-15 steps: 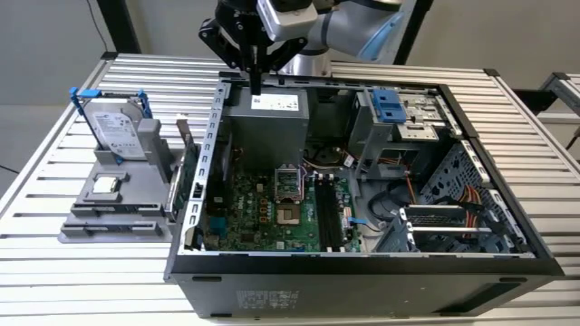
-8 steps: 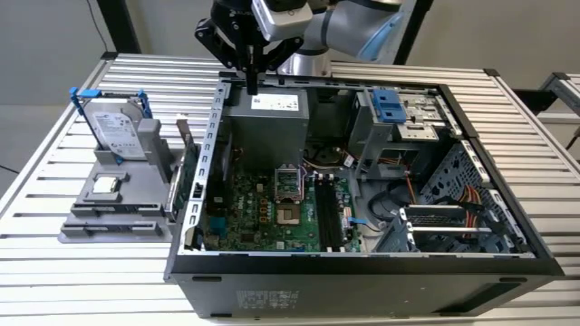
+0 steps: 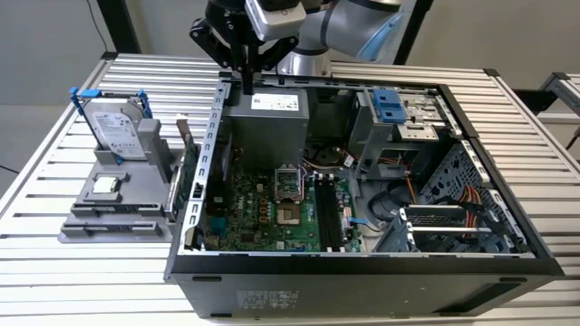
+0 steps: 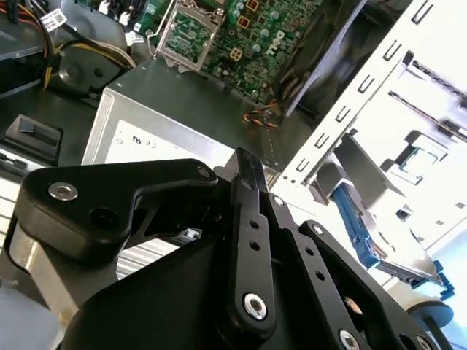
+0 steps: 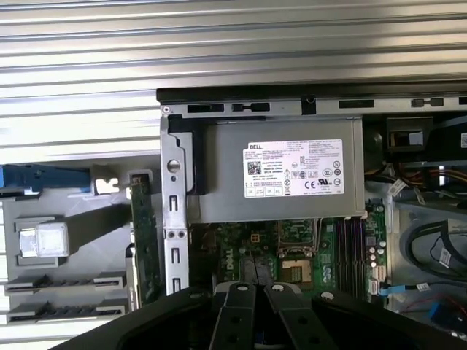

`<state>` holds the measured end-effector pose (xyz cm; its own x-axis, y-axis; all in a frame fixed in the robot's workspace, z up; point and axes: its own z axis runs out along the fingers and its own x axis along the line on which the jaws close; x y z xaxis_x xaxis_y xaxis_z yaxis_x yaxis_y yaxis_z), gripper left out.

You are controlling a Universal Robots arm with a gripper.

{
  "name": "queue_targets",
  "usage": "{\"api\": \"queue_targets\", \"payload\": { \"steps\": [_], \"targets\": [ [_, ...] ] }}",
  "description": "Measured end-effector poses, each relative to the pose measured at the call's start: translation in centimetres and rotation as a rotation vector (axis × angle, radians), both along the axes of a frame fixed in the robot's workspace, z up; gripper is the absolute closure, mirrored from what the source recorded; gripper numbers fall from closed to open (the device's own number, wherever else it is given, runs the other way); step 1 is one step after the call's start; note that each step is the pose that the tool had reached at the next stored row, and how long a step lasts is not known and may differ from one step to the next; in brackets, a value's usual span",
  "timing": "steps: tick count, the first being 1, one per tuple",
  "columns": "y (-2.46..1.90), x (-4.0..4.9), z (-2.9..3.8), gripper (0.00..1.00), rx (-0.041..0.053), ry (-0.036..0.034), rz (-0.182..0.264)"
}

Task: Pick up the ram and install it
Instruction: 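Reach for the ram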

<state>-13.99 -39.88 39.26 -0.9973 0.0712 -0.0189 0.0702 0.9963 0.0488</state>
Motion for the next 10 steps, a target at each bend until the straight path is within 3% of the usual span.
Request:
{"api": "queue_targets", "payload": {
  "steps": [10],
  "targets": [
    [0.00, -0.67, 0.00, 1.00, -0.0001, 0.0000, 0.000]
  ]
}}
